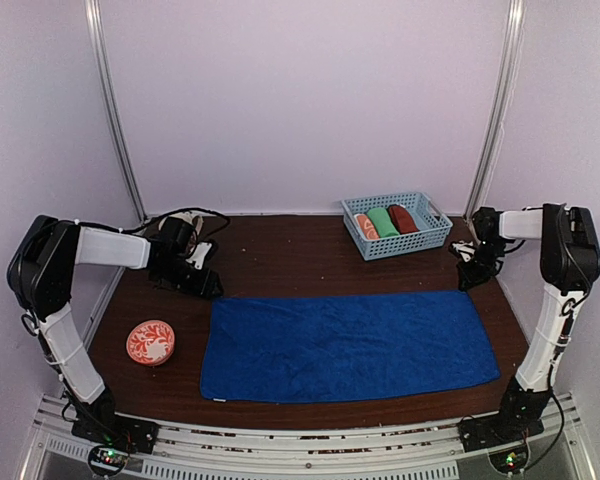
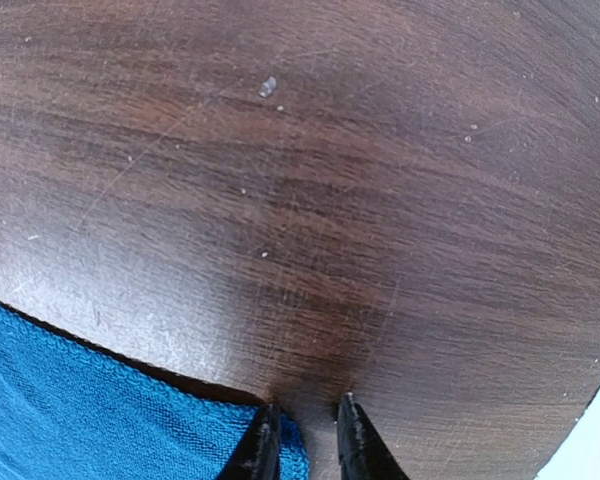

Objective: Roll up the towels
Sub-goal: Pick up the towel from the center of the board.

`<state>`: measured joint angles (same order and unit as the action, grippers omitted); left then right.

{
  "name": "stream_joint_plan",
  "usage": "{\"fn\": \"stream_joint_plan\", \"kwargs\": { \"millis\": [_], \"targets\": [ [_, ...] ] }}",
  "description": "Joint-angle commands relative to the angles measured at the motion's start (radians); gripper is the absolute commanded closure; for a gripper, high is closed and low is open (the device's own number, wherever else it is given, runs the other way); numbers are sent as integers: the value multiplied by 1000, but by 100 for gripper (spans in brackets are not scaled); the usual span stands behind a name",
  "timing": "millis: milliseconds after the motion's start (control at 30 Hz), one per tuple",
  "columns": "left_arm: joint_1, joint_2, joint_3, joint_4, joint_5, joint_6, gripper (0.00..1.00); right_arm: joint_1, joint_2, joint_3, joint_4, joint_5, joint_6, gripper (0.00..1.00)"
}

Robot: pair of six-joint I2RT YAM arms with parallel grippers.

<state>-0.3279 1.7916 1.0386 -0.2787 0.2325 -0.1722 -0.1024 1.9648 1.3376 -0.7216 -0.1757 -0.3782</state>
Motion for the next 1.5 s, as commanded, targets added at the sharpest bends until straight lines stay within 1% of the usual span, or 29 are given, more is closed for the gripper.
{"fn": "stream_joint_plan", "kwargs": {
  "millis": [0,100,333,533,667,933,1133,1300,1400,1467],
  "targets": [
    [6,5,12,26,18,-9,45,-3,-13,-1,-3,-10,-17,76],
    [5,6,13,26,20,-9,45,-3,-32,-10,-10,-18,-41,74],
    [5,1,7,34,16,-11,45,-3,-48,-31,-8,-17,-53,75],
    [4,14,4,35,31,-9,45,-4,-108,-35,12,-58,-45,77],
    [5,21,8,38,31,-13,45,-4,-119,-47,29,-28,-57,79],
    [5,23,6,36,33,-9,45,-3,-60,-58,0,-33,-77,79],
    [5,27,8,32,23,-10,45,-3,-20,-52,5,-10,-66,79],
    [5,30,11,28,1,-12,45,-3,5,-47,19,22,-56,81],
    [5,28,10,24,-24,-16,45,-3,7,-58,45,48,-48,85],
    [5,29,9,25,-29,-20,45,-3,10,-56,60,50,-39,86]
  ]
}}
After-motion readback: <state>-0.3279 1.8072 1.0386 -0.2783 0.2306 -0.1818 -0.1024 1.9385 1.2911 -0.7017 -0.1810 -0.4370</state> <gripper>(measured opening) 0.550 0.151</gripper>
